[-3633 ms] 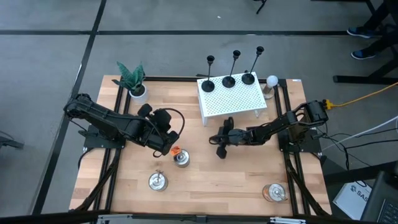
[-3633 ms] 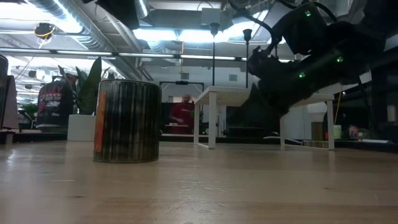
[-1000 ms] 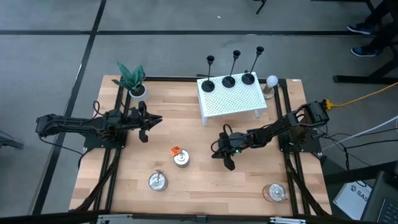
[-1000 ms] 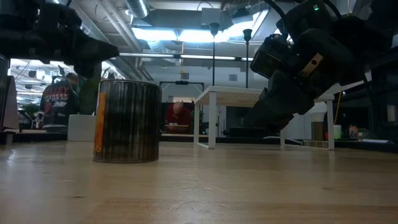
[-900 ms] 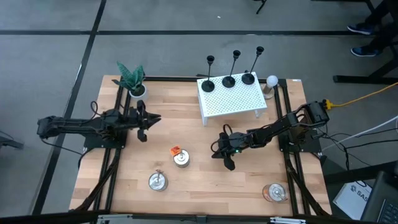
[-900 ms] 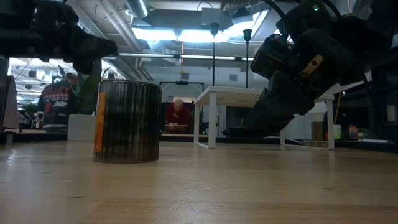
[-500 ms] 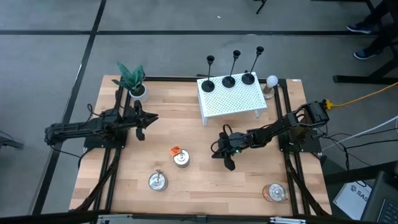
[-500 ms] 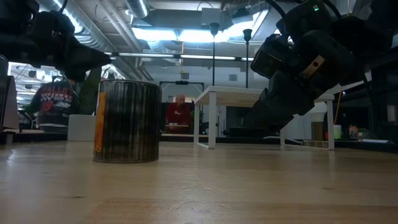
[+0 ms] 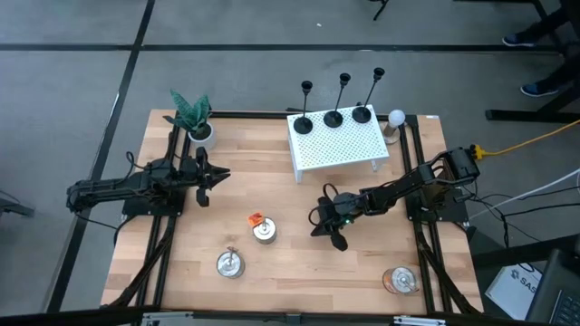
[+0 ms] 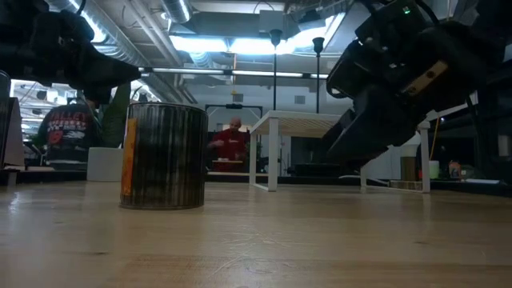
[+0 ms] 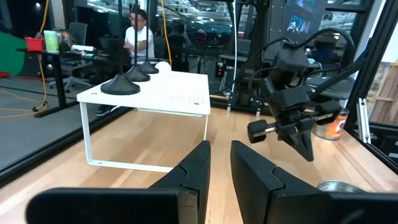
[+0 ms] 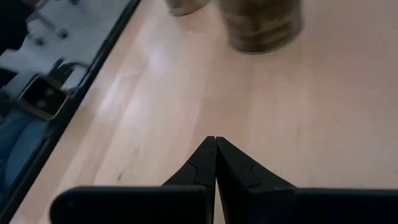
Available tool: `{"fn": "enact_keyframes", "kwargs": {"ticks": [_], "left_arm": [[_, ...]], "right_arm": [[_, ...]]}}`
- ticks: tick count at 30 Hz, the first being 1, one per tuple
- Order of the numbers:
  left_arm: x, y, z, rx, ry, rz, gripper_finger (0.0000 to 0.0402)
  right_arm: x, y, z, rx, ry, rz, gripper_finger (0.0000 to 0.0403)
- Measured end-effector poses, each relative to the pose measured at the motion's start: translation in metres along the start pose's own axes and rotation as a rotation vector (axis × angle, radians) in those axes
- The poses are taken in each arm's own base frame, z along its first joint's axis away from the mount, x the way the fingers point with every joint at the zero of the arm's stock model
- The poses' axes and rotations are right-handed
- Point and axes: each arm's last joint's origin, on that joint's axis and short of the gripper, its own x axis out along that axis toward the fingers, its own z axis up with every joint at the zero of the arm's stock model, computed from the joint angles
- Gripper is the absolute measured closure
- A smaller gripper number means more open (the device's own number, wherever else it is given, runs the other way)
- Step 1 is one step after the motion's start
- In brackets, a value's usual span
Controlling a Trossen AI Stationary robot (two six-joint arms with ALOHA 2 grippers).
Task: Pick & Place candle stick holders
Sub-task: Put the bottom orange scented candle on the shelf
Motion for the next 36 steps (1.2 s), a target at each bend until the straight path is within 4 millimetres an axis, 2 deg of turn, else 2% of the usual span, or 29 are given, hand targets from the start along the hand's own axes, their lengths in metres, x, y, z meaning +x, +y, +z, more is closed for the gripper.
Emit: {"fn": "enact_keyframes", "kwargs": {"ticks": [5, 36], "left_arm": [[0.0000, 0.0000, 0.0000, 0.001, 0.000, 0.000, 0.0343], [0.0000, 0.0000, 0.0000, 0.002, 0.000, 0.000, 0.0343]], "right_arm": [[0.0000, 0.0015, -0.0005, -0.062, 0.015, 0.054, 0.0392], [0.0000, 0.0015, -0.0004, -0.053, 0.014, 0.051, 0.0392]]}}
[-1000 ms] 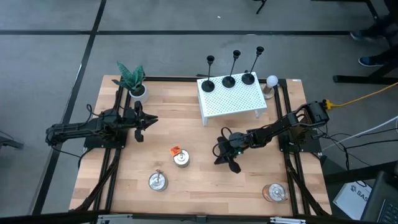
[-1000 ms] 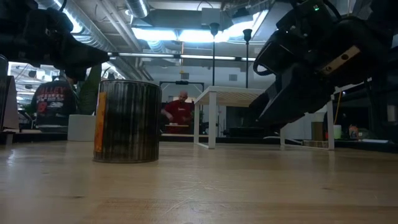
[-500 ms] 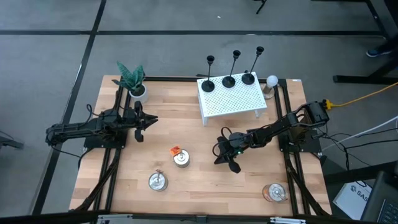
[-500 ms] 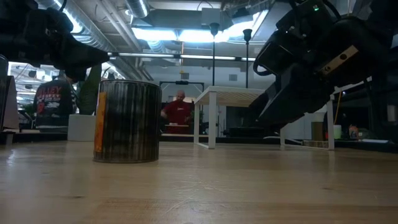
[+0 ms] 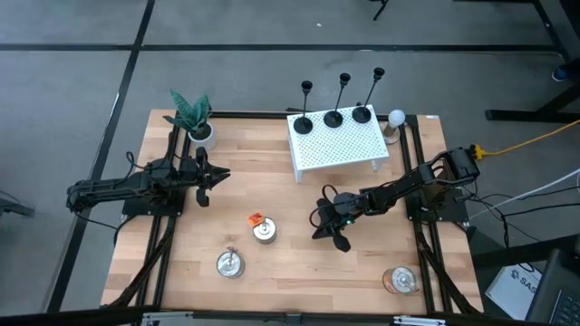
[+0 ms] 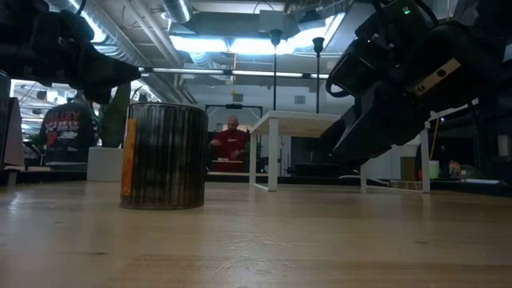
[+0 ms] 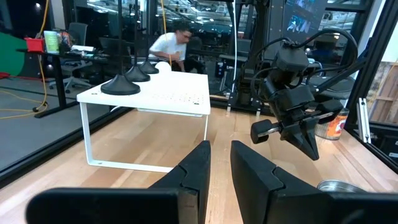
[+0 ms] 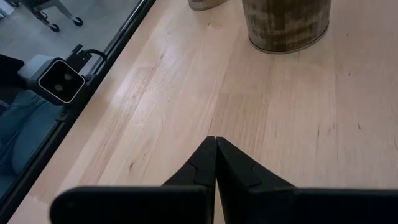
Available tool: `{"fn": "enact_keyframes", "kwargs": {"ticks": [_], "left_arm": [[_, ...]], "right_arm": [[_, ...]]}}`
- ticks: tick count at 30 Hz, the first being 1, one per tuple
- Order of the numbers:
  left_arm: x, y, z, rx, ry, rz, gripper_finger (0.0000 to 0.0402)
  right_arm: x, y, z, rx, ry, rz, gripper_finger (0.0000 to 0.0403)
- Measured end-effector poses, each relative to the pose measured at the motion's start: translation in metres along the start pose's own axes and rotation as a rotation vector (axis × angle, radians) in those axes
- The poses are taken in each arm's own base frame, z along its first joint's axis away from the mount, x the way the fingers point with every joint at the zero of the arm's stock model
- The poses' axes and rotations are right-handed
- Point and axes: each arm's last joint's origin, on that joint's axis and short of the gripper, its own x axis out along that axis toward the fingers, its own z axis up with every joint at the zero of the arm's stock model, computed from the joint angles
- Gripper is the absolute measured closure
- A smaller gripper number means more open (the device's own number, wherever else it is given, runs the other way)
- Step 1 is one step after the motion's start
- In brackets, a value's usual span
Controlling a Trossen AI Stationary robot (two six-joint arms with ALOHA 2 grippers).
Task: Pick & Place candle stick holders
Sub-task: Put the bottom orange scented candle on the shelf
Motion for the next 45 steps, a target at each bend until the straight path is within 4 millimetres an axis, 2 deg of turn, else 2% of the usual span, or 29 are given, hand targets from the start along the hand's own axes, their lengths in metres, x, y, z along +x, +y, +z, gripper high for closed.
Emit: {"fn": "enact_keyframes", "kwargs": {"ticks": [7, 18, 23, 27, 31, 37, 45], "left_arm": [[0.000, 0.000, 0.000, 0.000, 0.000, 0.000, 0.0343], [0.000, 0.000, 0.000, 0.000, 0.000, 0.000, 0.0343], [0.000, 0.000, 0.000, 0.000, 0.000, 0.000, 0.0343], [0.000, 0.000, 0.000, 0.000, 0.000, 0.000, 0.0343], [0.000, 0.000, 0.000, 0.000, 0.000, 0.000, 0.0343], [0.000, 0.000, 0.000, 0.000, 0.000, 0.000, 0.0343], [0.000, 0.000, 0.000, 0.000, 0.000, 0.000, 0.0343]], "right_arm": [[0.000, 0.000, 0.000, 0.130, 0.005, -0.002, 0.0392], [0.000, 0.000, 0.000, 0.132, 0.000, -0.004, 0.0392], [0.000, -0.002, 0.003, 0.179, -0.045, -0.063, 0.0392], [0.000, -0.001, 0.003, 0.117, -0.052, -0.094, 0.0392], [0.001, 0.007, -0.001, 0.009, -0.026, -0.144, 0.0392], [-0.006, 0.025, -0.001, -0.046, 0.014, -0.238, 0.0392], [-0.029, 0.054, 0.022, -0.072, 0.251, -0.286, 0.0392]]}}
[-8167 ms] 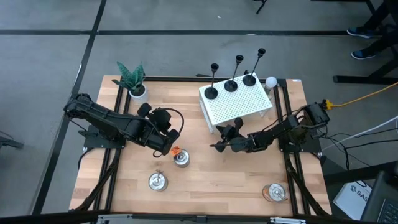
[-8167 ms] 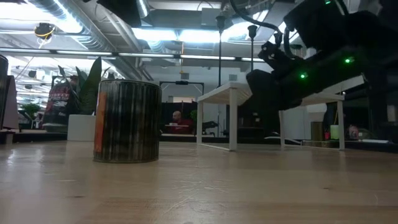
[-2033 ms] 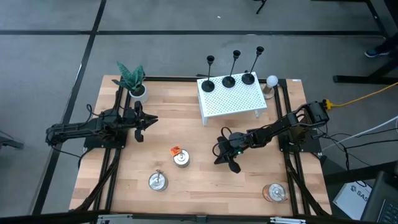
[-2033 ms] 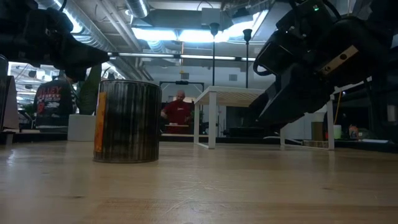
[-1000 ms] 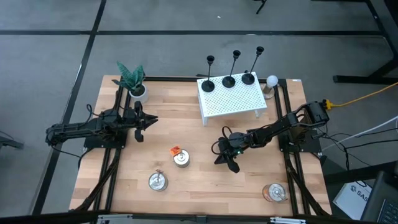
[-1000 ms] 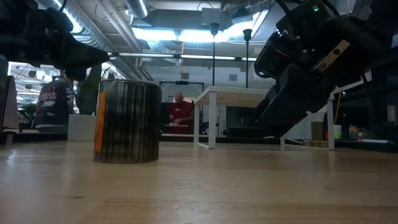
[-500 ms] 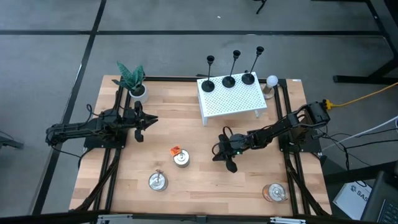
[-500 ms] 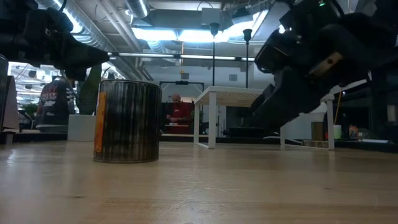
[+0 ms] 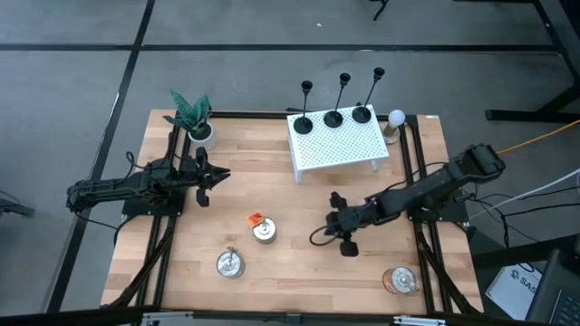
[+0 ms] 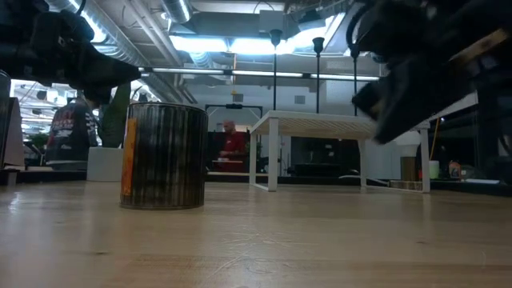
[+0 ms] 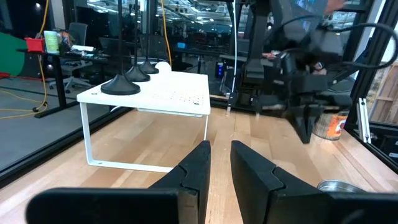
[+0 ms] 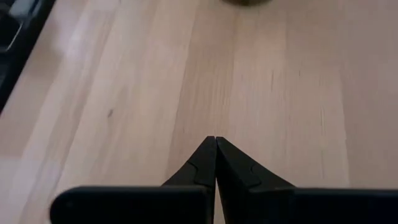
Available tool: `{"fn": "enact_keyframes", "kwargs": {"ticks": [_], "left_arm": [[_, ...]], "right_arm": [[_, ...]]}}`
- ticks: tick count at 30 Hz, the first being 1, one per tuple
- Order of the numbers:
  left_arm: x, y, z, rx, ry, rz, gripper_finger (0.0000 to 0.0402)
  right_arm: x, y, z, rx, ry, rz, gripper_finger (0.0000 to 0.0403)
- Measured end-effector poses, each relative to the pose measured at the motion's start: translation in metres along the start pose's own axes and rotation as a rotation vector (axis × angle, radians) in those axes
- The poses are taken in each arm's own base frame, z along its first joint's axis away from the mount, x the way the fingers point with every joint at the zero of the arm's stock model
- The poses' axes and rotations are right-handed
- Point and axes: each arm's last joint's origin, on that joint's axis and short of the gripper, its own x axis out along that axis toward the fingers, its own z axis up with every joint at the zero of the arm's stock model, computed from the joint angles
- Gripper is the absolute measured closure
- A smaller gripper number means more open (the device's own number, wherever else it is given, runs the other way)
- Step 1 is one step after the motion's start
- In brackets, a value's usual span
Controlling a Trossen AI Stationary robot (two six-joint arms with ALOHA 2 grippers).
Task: Pick & Place candle stick holders
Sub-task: Put the bottom orange scented candle on the shelf
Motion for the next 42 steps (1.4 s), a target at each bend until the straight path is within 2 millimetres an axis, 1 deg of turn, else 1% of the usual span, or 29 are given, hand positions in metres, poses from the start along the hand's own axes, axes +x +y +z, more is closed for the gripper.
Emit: {"fn": "enact_keyframes", "kwargs": {"ticks": [3, 8, 10, 14, 17, 21, 31, 42], "left_arm": [[0.000, 0.000, 0.000, 0.000, 0.000, 0.000, 0.0343], [0.000, 0.000, 0.000, 0.000, 0.000, 0.000, 0.0343], [0.000, 0.000, 0.000, 0.000, 0.000, 0.000, 0.0343], [0.000, 0.000, 0.000, 0.000, 0.000, 0.000, 0.0343], [0.000, 0.000, 0.000, 0.000, 0.000, 0.000, 0.0343], [0.000, 0.000, 0.000, 0.000, 0.000, 0.000, 0.0343], [0.000, 0.000, 0.000, 0.000, 0.000, 0.000, 0.0343], [0.000, 0.000, 0.000, 0.000, 0.000, 0.000, 0.0343]], "right_arm": [[-0.020, 0.012, 0.007, -0.055, 0.092, 0.006, 0.0392], [-0.054, 0.035, 0.016, -0.176, 0.242, 0.068, 0.0392], [-0.065, 0.044, 0.016, -0.206, 0.310, 0.079, 0.0392], [-0.080, 0.057, 0.017, -0.198, 0.387, 0.075, 0.0392], [-0.084, 0.063, 0.013, -0.193, 0.421, 0.072, 0.0392], [-0.088, 0.072, 0.005, -0.274, 0.458, 0.090, 0.0392], [-0.096, 0.098, -0.011, -0.375, 0.480, 0.141, 0.0392], [-0.096, 0.101, -0.011, -0.390, 0.460, 0.150, 0.0392]]}}
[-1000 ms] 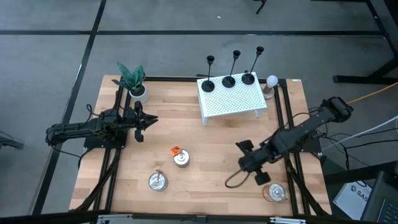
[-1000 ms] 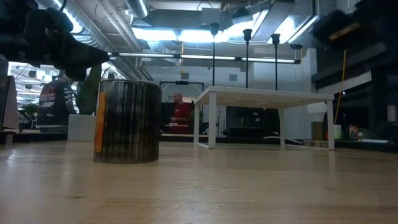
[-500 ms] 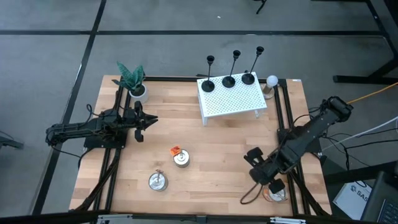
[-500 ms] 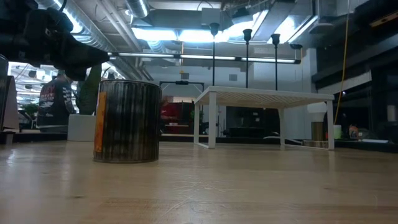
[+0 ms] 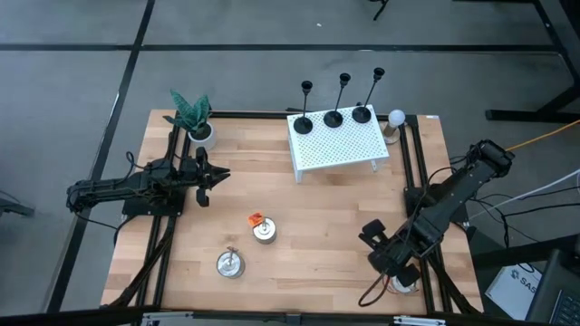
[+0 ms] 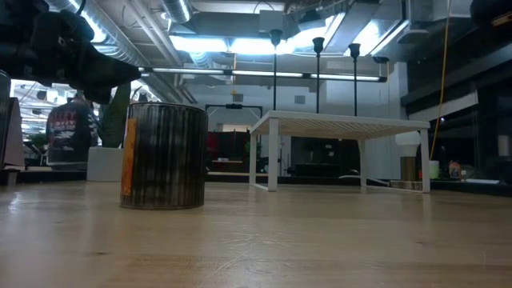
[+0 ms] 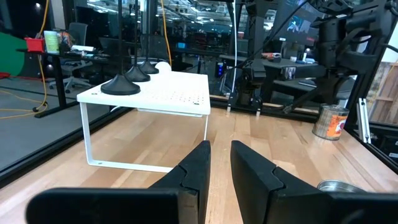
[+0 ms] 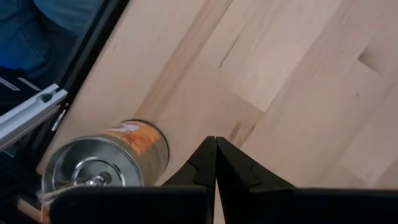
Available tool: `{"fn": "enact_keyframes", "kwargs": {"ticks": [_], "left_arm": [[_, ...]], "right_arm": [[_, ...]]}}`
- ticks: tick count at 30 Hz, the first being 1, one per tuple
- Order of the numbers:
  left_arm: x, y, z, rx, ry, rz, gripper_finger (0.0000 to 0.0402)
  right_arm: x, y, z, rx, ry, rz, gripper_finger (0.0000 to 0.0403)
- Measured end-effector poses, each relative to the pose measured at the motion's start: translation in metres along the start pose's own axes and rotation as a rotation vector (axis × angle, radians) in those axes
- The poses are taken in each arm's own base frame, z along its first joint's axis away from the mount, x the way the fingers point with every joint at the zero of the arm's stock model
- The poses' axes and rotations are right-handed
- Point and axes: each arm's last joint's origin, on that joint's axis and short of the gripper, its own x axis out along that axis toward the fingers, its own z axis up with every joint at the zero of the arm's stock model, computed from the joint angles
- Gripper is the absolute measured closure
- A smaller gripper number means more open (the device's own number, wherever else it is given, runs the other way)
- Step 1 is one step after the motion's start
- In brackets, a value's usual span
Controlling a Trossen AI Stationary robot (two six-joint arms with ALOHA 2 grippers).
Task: Pick & Place candle stick holders
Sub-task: Put the bottom orange scented candle on the shelf
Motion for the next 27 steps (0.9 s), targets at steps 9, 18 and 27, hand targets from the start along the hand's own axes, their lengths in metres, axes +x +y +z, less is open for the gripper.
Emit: {"fn": "enact_keyframes", "kwargs": {"ticks": [9, 18, 27], "left_arm": [[0.0000, 0.0000, 0.0000, 0.000, 0.000, 0.000, 0.0343], [0.0000, 0.0000, 0.0000, 0.000, 0.000, 0.000, 0.0343], [0.0000, 0.0000, 0.0000, 0.000, 0.000, 0.000, 0.0343]], "right_arm": [[-0.0002, 0.0037, 0.0020, -0.027, -0.005, 0.111, 0.0392], [-0.0007, 0.0062, 0.0062, -0.130, -0.049, 0.173, 0.0392], [-0.0010, 0.0080, 0.0057, -0.225, -0.048, 0.236, 0.0362]]}}
